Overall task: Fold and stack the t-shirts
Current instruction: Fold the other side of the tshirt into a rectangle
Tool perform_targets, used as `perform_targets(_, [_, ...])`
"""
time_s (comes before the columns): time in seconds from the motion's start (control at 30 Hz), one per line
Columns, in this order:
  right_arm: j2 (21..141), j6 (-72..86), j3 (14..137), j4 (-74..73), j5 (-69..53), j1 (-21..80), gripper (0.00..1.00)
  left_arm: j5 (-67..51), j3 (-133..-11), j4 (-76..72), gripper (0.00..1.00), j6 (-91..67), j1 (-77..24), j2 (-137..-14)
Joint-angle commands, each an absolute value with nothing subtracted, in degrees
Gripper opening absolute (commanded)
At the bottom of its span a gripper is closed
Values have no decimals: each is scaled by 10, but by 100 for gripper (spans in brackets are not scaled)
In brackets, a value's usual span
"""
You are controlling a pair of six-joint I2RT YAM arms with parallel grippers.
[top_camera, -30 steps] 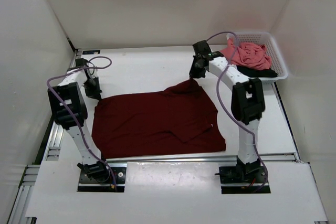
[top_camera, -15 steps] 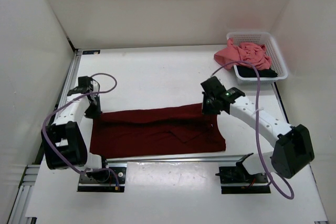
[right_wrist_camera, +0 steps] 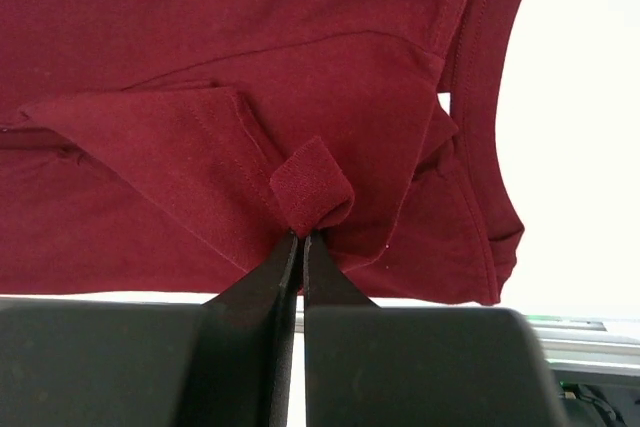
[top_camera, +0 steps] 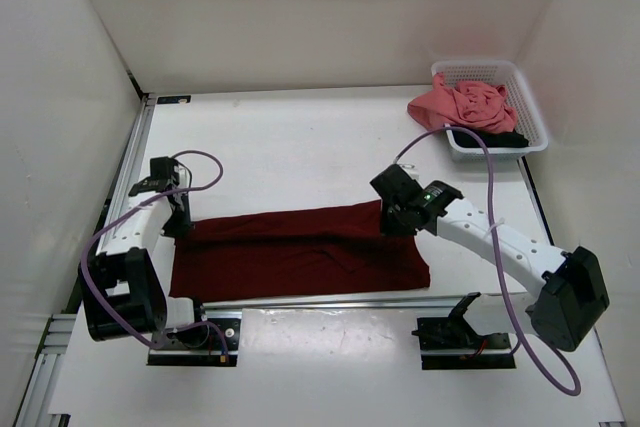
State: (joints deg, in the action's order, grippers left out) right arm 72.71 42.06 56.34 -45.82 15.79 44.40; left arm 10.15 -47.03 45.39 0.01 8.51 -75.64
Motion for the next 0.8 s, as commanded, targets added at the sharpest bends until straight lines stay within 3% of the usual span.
perform_targets(0.0, [718,437,550,-478,176,454,0,113,-459,446,11,0,87,-747])
perform_targets(0.2, [744,464,527,-483,134,479,0,113,-459,435,15,0,82,-762])
perform_targets(0.37, [758,475,506,-462,113,484,0,133,-454,435,37,0,82,-767])
perform_targets(0.57, [771,475,495,-448,108,484,0,196,-431,449,72,0,82,-722])
perform_targets(0.77, [776,475,476,-437,108,484,0,205,-531,489,75,0,55,-697])
